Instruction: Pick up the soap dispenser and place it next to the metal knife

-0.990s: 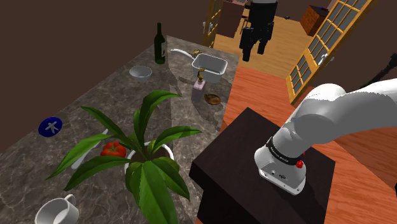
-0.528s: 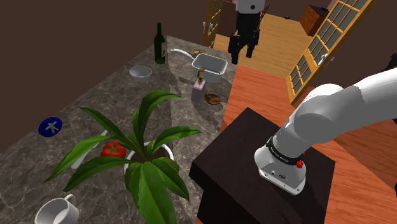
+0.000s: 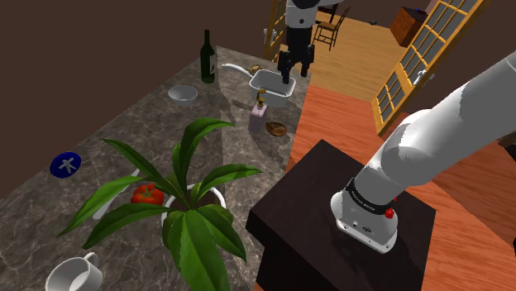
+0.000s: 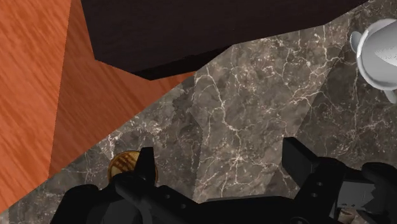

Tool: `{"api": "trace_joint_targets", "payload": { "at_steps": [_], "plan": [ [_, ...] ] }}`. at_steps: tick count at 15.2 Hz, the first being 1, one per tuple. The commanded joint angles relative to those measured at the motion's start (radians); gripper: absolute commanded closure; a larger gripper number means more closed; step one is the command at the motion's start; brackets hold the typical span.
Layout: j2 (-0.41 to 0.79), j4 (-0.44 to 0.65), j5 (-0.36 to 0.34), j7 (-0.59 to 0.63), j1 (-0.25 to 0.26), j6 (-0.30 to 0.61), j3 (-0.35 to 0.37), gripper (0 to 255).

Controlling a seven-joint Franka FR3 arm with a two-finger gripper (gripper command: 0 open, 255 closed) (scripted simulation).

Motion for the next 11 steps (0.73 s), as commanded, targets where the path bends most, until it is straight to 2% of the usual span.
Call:
{"api": "trace_joint_targets", "payload": {
  "at_steps": [1, 11],
  "plan": [
    [0.09, 0.043, 0.006, -0.016, -0.006, 0.045, -0.015, 0],
    [0.491, 0.323, 0.077, -0.094, -0.045, 0.147, -0.054, 0]
  ]
}}
